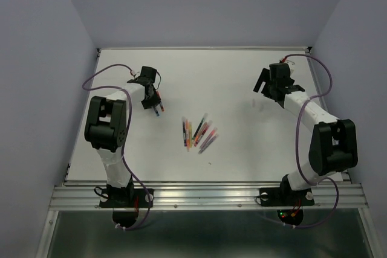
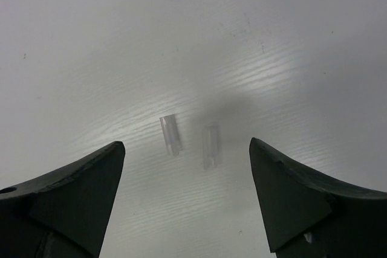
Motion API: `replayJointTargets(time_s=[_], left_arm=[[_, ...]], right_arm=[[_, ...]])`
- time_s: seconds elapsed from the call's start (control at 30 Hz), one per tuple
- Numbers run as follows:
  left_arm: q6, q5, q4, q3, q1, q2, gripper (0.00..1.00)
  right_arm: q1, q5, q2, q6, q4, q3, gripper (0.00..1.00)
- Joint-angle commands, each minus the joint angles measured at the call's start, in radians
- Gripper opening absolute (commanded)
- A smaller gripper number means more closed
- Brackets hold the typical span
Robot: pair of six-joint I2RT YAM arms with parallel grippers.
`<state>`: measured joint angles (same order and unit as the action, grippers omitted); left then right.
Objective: Open the pen caps
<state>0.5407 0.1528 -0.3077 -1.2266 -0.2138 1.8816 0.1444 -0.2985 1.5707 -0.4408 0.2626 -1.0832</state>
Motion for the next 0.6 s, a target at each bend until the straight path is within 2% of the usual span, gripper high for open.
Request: replayJointTargets(time_s=[0.0,0.07,0.2,0.3,0.37,0.4,0.57], left_arm=[[-0.021,-0.012,-0.005,-0.001,-0.001,-0.088,0.45],[-0.021,-0.012,-0.014,-0.002,-0.004,-0.099,0.51],[-0.008,-0.009,-0.045,0.002,-0.009,-0.137,0.52],[0.004,-0.019,-0.047,0.036,-0.021,-0.203,0.62],[0.007,-0.028,-0.05,0.07,-0.054,-0.245,0.76],[0.004,-0.032,-0.054,0.079,-0.073,-0.28,0.98],[0.025,-0.012,-0.105,0.162,-0.219,-0.358,0.99]], right_arm=[[-0.005,0.005,-0.057,-0.003,0.001,0.011,0.98],[-0.005,0.016,-0.078,-0.001,0.001,0.016,1.0],[-0.005,0.03,-0.123,0.001,0.001,0.028,1.0],[-0.005,0.041,-0.159,0.002,0.01,0.035,1.0],[-0.005,0.045,-0.176,0.001,0.02,0.045,1.0],[-0.005,0.047,-0.187,-0.002,0.023,0.049,1.0],[-0.005,0.061,-0.227,-0.004,0.026,0.074,1.0]])
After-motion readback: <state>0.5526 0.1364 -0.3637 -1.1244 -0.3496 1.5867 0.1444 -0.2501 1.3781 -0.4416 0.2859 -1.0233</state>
